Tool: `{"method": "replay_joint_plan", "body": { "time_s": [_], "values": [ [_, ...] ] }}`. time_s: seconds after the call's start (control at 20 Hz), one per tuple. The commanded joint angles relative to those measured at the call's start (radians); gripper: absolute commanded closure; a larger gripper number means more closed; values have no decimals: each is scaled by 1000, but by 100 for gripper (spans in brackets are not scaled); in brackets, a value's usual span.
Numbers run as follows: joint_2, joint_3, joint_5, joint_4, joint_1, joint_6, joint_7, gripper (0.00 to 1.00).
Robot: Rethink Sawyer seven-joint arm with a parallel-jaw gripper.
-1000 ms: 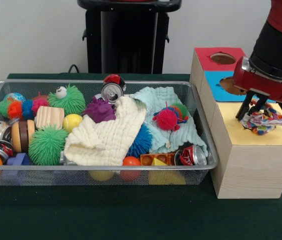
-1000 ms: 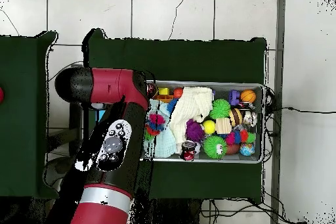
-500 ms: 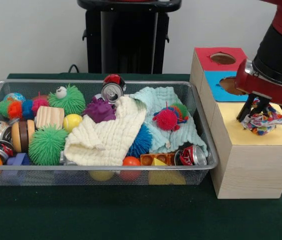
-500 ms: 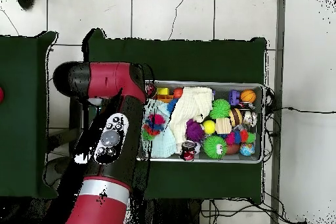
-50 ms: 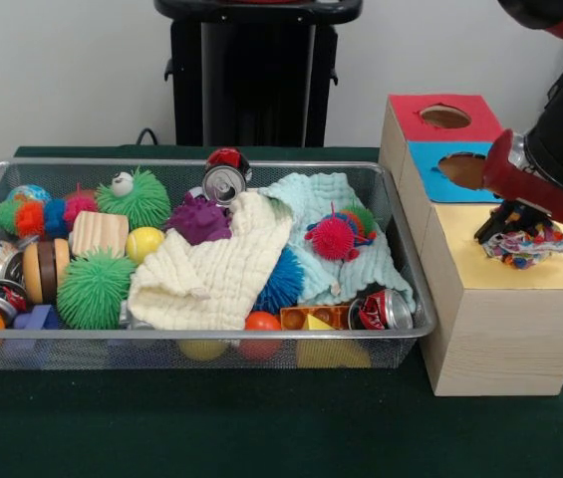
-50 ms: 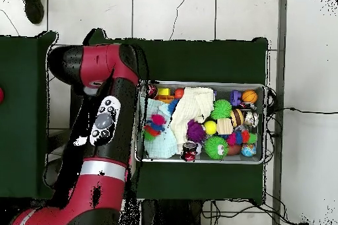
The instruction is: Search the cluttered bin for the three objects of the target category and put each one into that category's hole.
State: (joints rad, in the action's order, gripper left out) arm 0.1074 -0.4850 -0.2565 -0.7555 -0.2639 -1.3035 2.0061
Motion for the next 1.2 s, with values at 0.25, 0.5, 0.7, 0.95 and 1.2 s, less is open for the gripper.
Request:
{"method": "replay_joint_plan", "body": {
  "time_s": [0.25, 0.5, 0.7, 0.95, 1.2],
  "values": [
    [-163, 85, -44, -8, 16, 71, 353, 100],
    [-163, 87, -57, 12, 13, 96, 379, 100],
    [-151, 89, -62, 14, 6, 114, 395, 100],
    [-164, 88, -65, 53, -4, 124, 441, 100],
    [-184, 81, -60, 92, -12, 105, 481, 100]
  ]
}}
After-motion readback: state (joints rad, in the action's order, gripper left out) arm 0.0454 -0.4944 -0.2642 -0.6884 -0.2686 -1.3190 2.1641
